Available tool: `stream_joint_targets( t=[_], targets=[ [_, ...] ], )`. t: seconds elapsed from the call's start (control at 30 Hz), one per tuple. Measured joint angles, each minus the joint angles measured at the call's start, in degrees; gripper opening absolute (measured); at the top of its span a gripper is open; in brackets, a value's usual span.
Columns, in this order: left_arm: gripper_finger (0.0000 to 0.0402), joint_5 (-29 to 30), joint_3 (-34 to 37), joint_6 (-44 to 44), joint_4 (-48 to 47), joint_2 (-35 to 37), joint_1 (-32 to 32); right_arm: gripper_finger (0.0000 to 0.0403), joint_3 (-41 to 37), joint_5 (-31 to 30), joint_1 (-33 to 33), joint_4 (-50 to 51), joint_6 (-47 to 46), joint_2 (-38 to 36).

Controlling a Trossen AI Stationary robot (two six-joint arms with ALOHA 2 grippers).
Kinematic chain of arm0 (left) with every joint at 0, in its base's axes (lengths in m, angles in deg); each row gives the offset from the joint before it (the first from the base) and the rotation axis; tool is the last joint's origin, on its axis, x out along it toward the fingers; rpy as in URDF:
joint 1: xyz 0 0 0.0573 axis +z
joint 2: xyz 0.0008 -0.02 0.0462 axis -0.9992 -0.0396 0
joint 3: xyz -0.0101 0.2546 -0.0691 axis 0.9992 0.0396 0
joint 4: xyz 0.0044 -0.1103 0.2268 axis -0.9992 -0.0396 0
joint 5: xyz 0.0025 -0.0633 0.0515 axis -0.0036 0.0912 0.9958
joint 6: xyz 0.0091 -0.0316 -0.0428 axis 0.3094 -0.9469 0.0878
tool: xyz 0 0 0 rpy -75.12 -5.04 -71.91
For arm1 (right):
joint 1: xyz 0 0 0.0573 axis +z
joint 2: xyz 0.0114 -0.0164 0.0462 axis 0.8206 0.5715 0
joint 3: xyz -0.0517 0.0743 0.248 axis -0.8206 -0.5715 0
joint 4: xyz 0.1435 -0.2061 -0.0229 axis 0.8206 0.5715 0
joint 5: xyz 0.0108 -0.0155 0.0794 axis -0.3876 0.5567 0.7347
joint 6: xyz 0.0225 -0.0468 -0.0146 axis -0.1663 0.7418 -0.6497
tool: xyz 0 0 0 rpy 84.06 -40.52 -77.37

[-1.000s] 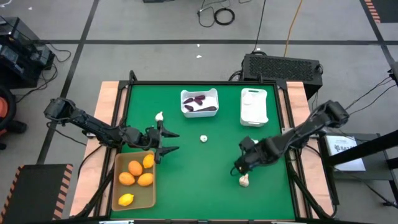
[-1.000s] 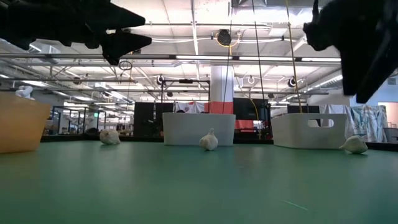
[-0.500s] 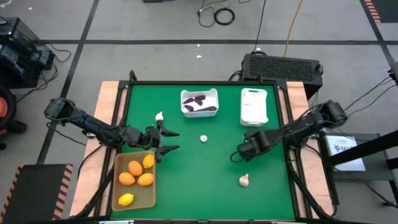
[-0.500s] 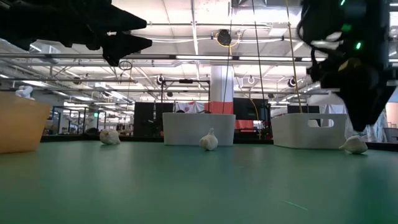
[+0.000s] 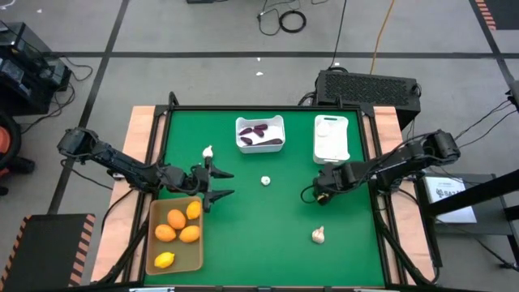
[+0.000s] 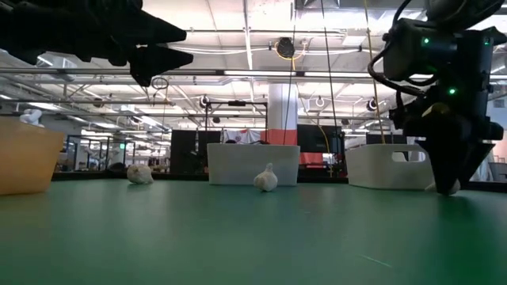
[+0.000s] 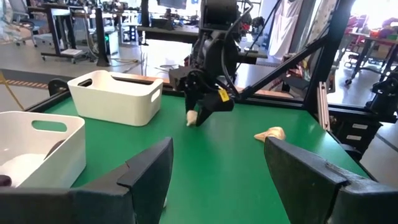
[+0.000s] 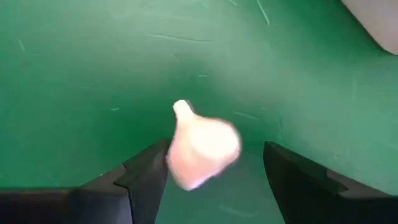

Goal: Sort produce into baskets
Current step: Put the middle right white garlic into the right white bin

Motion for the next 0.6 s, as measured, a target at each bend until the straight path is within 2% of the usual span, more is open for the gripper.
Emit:
stream_joint_targets(
  t=[0.17, 0.47, 0.6],
  targets=[
    [0.026, 0.0, 0.0, 0.0, -0.2, 0.0, 0.0, 0.0224, 0.0, -0.2, -0.9, 0.0, 1.0, 0.0],
    [0.026, 0.1, 0.0, 0.0, -0.2, 0.0, 0.0, 0.0104, 0.4, 1.6, -1.3, -0.1, 4.3, 0.0],
    [0.026, 0.1, 0.0, 0.0, -0.2, 0.0, 0.0, 0.0071, 3.9, 2.9, -1.3, 1.8, 5.4, -0.2]
  ],
)
